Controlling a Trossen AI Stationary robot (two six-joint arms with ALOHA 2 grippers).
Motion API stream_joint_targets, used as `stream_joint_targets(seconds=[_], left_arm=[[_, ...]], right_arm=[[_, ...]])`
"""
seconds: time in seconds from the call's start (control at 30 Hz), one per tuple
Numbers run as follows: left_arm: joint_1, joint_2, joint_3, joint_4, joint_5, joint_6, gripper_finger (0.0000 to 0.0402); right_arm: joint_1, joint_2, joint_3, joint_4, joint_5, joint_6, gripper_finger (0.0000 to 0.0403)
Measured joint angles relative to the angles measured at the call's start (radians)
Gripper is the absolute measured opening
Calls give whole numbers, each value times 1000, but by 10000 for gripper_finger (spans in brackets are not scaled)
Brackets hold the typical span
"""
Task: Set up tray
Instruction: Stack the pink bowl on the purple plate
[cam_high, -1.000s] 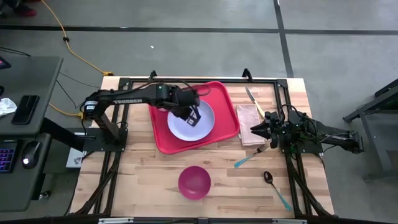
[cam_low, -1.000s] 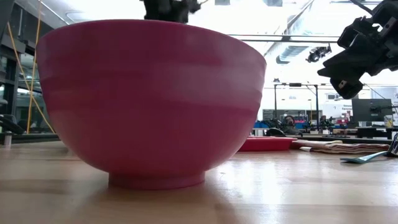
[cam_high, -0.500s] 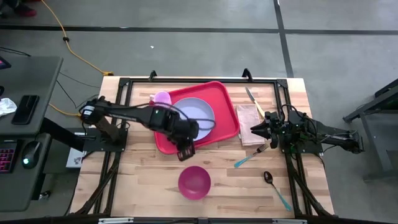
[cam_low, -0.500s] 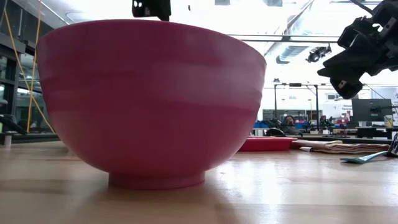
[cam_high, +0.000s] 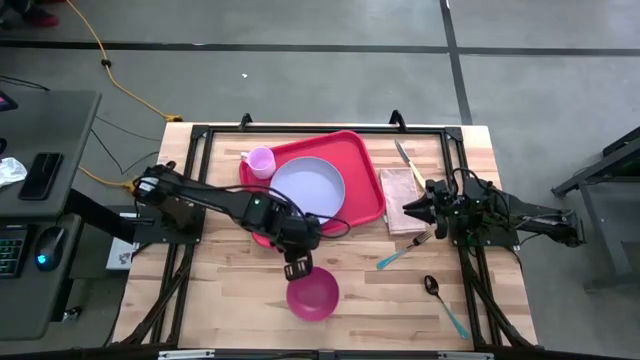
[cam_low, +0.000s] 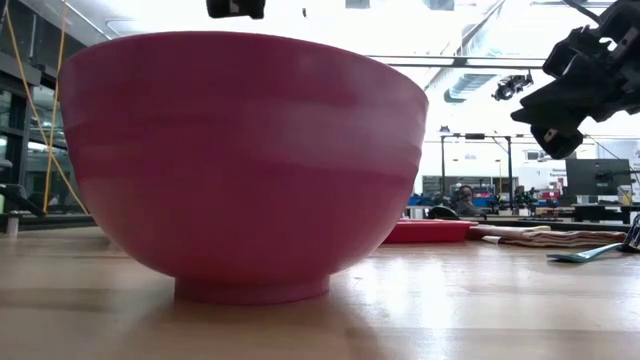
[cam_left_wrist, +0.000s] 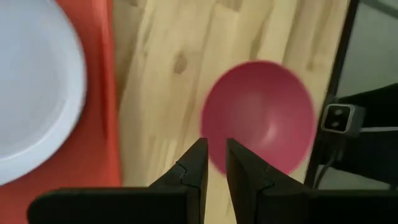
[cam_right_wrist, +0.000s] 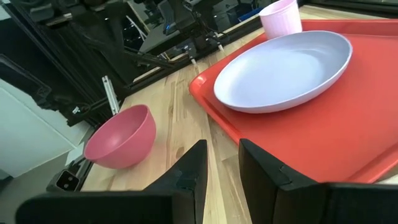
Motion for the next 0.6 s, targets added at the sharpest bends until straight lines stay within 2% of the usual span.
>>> stream_joint_targets(seconds=[0.27, 0.6], left_arm=[[-11, 55, -9, 22, 16, 2, 85], [-18, 83, -7, 93, 114, -39, 85]], right_arm=[[0, -1, 0, 0, -21, 0, 71], [0, 1, 0, 1, -33, -18, 71]])
